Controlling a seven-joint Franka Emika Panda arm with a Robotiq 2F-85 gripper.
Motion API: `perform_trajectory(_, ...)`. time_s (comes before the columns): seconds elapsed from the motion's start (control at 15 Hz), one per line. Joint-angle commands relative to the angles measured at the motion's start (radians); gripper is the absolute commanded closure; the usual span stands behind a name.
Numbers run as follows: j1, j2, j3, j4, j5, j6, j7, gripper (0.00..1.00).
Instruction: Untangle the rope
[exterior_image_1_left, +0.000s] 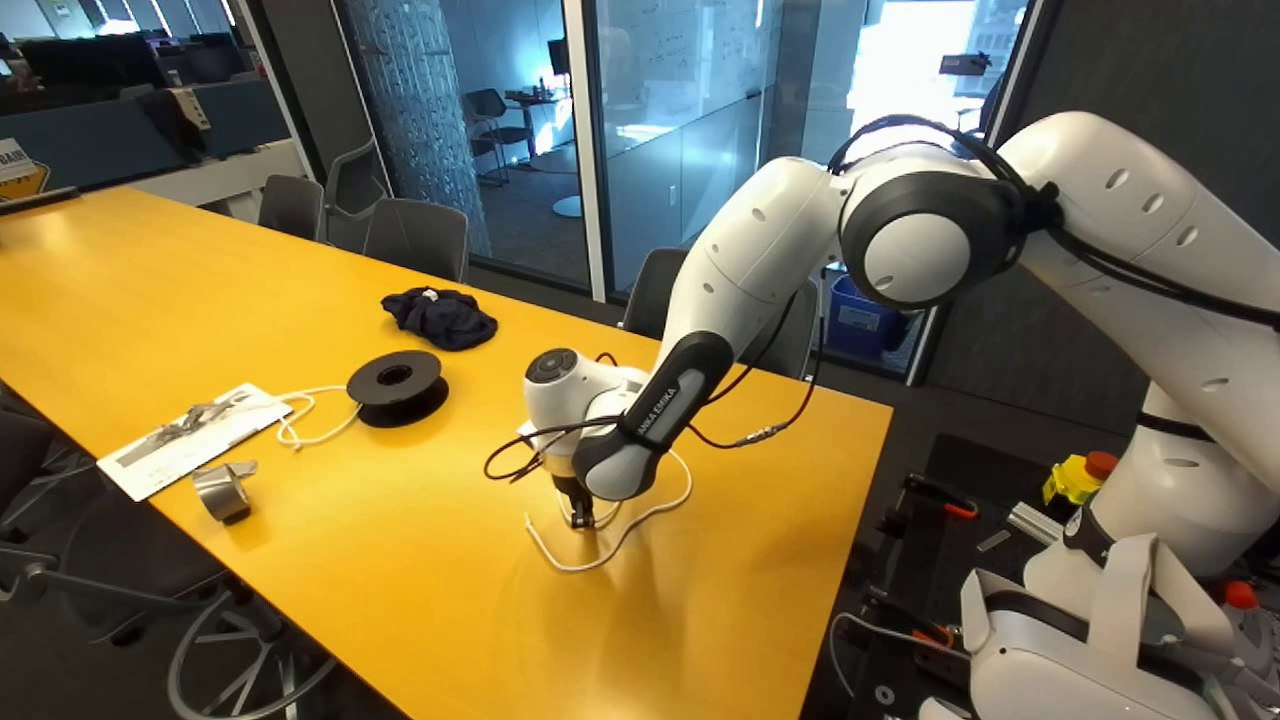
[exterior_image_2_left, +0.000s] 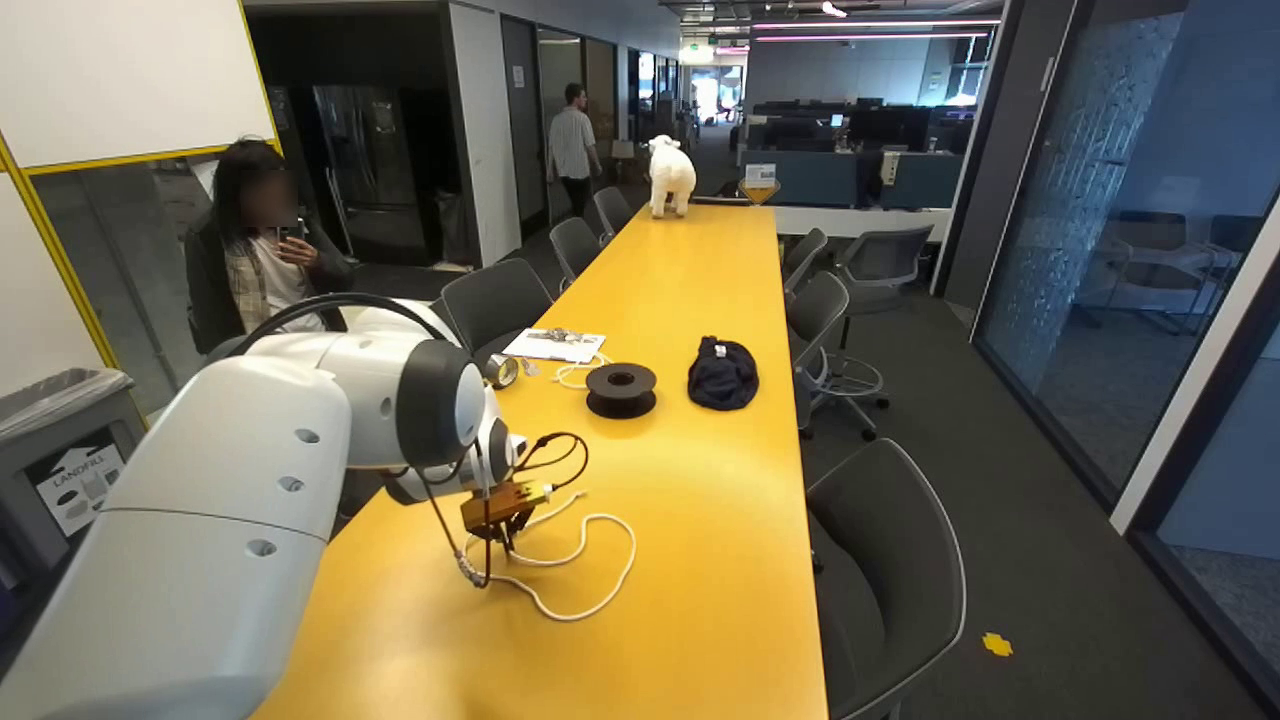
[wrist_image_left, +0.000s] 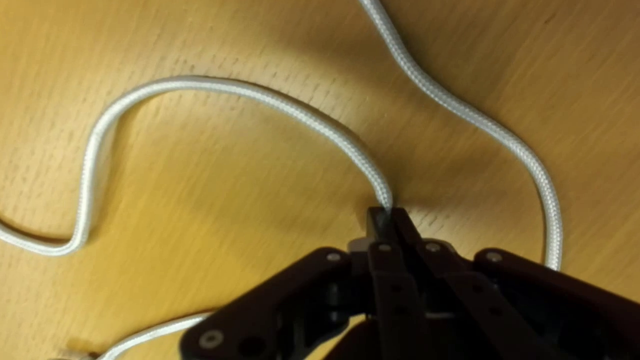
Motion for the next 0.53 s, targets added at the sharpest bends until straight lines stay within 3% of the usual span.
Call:
perform_trajectory(0.0, -0.006, 0.019, 0.013, 0.057, 0.011, -0.058, -0.004, 0.71)
perform_trajectory(0.47, -0.021, -0.076, 0.0, 0.039, 0.023, -0.283, 0.017, 0.19)
